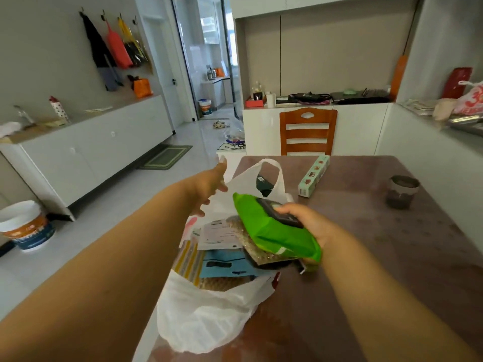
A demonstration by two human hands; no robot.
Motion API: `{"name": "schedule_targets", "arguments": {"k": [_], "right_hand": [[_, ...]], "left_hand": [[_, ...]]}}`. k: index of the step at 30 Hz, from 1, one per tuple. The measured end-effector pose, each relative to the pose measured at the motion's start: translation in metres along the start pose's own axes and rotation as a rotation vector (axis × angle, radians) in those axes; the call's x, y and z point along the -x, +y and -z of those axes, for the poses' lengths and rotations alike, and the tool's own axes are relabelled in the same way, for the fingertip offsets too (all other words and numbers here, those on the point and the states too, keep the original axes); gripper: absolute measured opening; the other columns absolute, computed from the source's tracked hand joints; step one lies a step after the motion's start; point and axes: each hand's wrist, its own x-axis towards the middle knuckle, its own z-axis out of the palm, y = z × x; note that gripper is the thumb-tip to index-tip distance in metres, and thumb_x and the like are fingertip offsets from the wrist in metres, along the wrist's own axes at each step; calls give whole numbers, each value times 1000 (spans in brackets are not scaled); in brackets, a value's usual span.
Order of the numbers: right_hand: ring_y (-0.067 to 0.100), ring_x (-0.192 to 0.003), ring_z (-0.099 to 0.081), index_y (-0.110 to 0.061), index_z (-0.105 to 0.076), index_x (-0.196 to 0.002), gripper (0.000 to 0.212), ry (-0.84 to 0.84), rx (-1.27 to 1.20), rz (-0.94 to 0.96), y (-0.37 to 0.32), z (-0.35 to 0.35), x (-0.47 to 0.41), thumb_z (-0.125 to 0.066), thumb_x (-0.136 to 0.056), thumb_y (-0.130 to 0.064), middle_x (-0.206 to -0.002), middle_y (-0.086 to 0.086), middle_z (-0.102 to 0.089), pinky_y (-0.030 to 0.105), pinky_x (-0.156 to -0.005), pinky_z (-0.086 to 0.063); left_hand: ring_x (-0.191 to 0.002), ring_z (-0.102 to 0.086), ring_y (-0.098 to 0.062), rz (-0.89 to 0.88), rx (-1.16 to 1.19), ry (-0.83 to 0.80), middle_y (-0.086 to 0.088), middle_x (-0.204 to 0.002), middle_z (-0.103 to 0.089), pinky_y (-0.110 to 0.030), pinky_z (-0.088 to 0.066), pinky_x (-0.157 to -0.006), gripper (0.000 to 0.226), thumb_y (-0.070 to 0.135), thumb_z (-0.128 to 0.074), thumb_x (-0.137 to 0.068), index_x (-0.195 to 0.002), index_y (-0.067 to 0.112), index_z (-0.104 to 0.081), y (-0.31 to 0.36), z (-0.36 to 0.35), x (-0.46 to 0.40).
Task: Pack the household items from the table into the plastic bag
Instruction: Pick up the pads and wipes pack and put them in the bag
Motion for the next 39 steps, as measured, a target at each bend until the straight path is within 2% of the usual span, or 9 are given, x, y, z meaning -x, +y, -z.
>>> {"name": "schedule_targets", "arguments": {"k": [5,8,11,18,22,26,31,34,39], "right_hand": [[26,-63,-70,-11,-68,-93,24,39,62,-117,4,-47,-45,-65,-83,-32,-74,14,-74,31,-62,-59],[30,-94,-66,-14,-61,-117,40,40,230,-138,4,-72,-63,-61,-87,-41,-112,15,-69,38,-82,-54],[34,-128,-46,-8,-43,-140,57,119,719,-75,12,-82,-71,-50,-94,-42,-144,15,-46,42,-108,-38],[32,-118,-51,-8,-54,-129,44,117,1075,49,16,-74,-80,-42,-98,-37,-133,16,-55,37,-101,-39],[32,-128,-45,-4,-45,-138,44,69,1258,-35,21,-61,-85,-32,-102,-24,-144,19,-46,35,-102,-35],[31,-141,-29,-9,-25,-150,51,-6,1419,-117,25,-53,-86,-21,-103,-30,-158,15,-25,37,-113,-24],[31,-129,-42,-4,-35,-145,47,-52,1470,-128,20,-58,-95,-26,-101,-19,-150,18,-38,35,-105,-32],[24,-96,-48,-4,-43,-139,45,-83,1478,-83,12,-62,-100,-29,-100,-21,-132,15,-51,30,-87,-33],[22,-84,-47,-7,-52,-120,36,-21,1505,-40,-5,-66,-99,-35,-94,-25,-120,14,-56,28,-74,-37]], "left_hand": [[-148,-19,-34,-32,-4,55,-11,-160,-26,-55,-12,-117,89,73,-11,-89,-141,12,-50,-9,2,-5],[-148,-17,-33,-24,-16,53,-10,-161,-22,-55,-12,-116,88,74,-12,-89,-140,13,-52,-8,-1,-9],[-149,-15,-32,-11,-26,48,-9,-162,-20,-55,-11,-116,90,75,-11,-88,-139,14,-52,-7,-5,-13],[-150,-15,-28,22,-2,0,-8,-161,-25,-53,-8,-118,88,74,-13,-89,-140,14,-52,-9,-6,-25],[-148,-17,-34,167,-87,-133,-11,-160,-25,-56,-12,-117,89,76,-13,-87,-145,17,-45,-16,-4,-28],[-143,-28,-43,327,-120,-210,-14,-161,-20,-57,-24,-114,94,80,-12,-84,-147,17,-40,-25,-1,-23],[-132,-45,-44,344,-330,-172,-22,-150,-41,-53,-33,-112,94,78,-10,-85,-147,15,-41,-18,5,-14],[-123,-58,-36,347,-544,-189,-22,-135,-59,-43,-37,-103,94,73,-8,-89,-144,4,-41,-16,4,-7],[-92,-74,-29,382,-676,-229,-24,-93,-75,-43,-33,-107,103,77,-4,-84,-115,-1,-63,-26,15,-8]]}}
